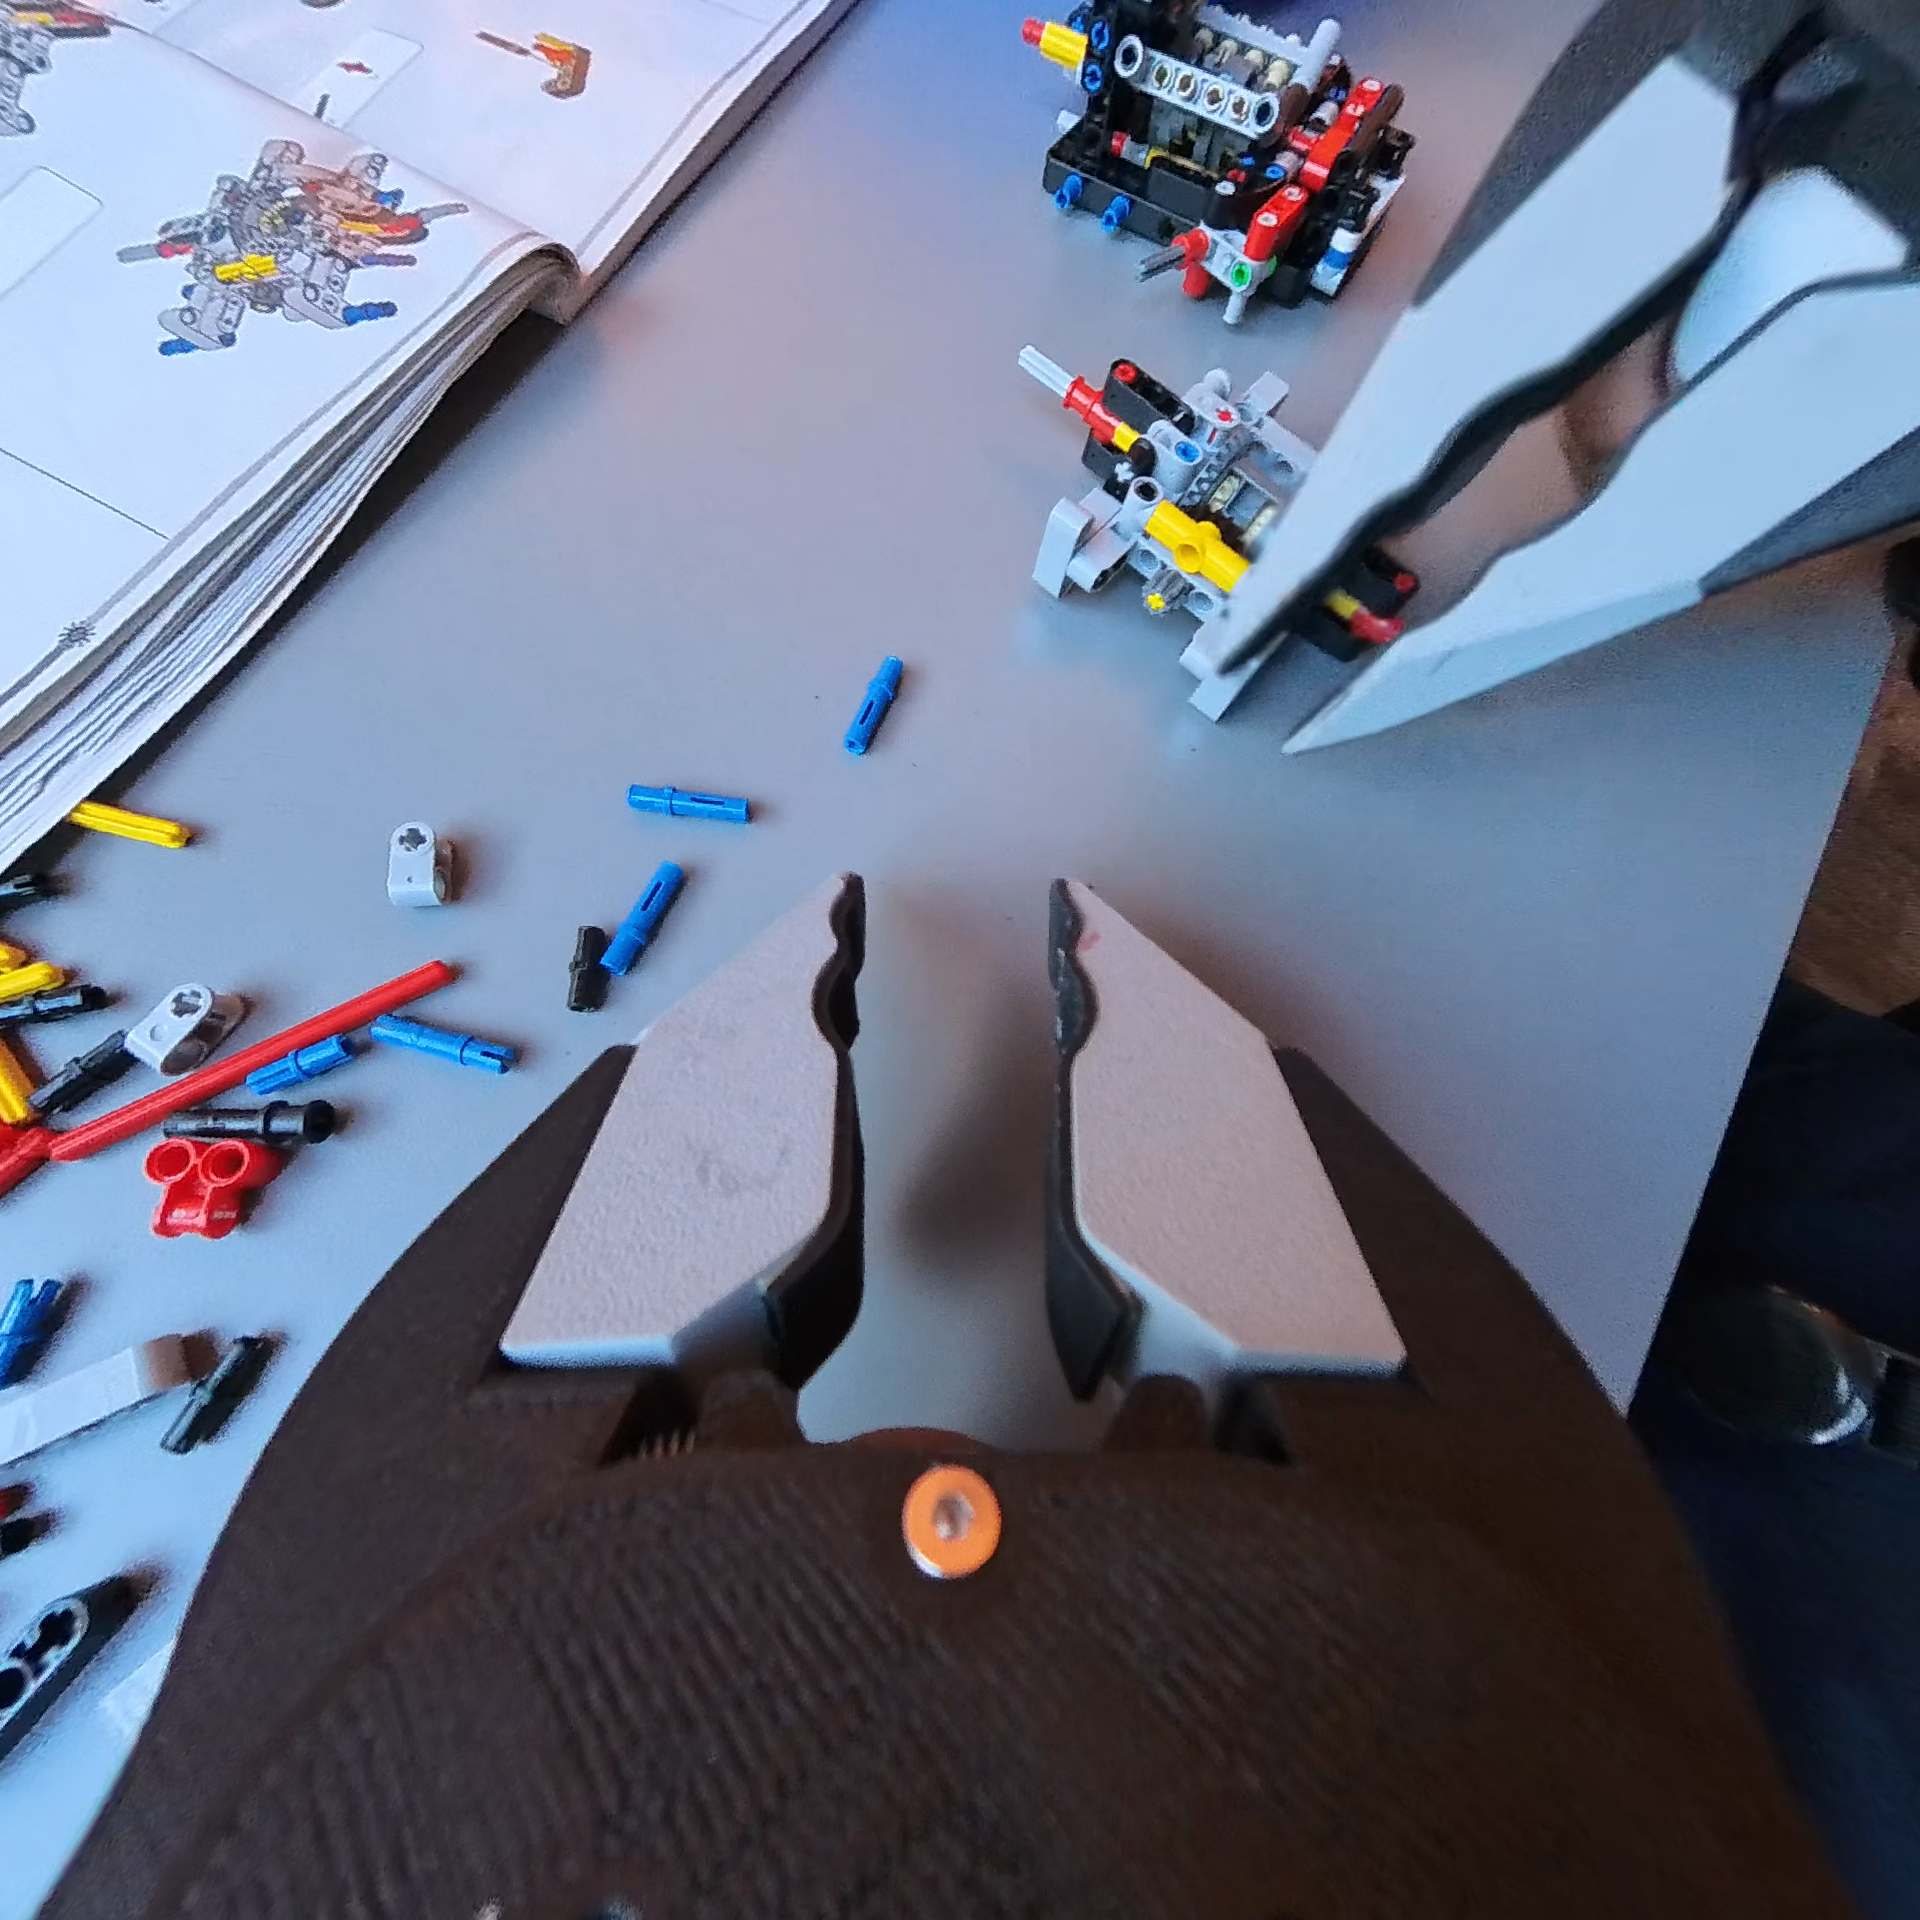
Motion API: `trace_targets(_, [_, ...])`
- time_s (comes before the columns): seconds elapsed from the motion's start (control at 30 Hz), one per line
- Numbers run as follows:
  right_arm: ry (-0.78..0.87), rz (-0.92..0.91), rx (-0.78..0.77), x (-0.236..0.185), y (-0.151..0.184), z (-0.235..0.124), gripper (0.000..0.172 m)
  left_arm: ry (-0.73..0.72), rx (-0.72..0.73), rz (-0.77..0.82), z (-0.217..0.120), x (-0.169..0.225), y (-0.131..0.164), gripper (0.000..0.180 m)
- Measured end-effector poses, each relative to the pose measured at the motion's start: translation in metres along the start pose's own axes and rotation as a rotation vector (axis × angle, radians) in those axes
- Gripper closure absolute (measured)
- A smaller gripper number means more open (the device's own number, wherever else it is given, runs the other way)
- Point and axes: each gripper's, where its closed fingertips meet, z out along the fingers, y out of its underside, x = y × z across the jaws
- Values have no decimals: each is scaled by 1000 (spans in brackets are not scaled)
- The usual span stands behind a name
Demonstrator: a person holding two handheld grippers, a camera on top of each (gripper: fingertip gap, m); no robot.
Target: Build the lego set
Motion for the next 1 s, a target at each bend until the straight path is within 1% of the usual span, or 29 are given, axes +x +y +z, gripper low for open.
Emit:
trace_targets(0.1, [-25, -11, -5, -9, 6, -3, 164, 1, 2, -11, 0, -1, 0, 147])
trace_targets(0.2, [-47, -18, 11, -19, 9, -10, 163, 2, -1, -9, 0, -1, 0, 147])
trace_targets(0.3, [-42, -9, 69, -20, 6, -22, 162, -3, 2, 1, 0, 0, 0, 147])
trace_targets(0.4, [-1, 19, 166, -6, 0, -36, 162, -5, 4, 9, 0, 0, 0, 147])
trace_targets(0.5, [33, 69, 270, 14, -4, -49, 159, 2, 12, 7, -1, 1, -1, 148])
trace_targets(0.63, [127, 83, 360, 39, -3, -61, 156, 20, 25, -3, -3, 2, -2, 148])
trace_targets(0.8, [214, 69, 383, 52, -3, -67, 155, 49, 40, -4, -4, 6, -4, 148])
trace_targets(1.0, [224, 89, 378, 59, -3, -65, 154, 89, 59, -18, -7, 9, -6, 148])
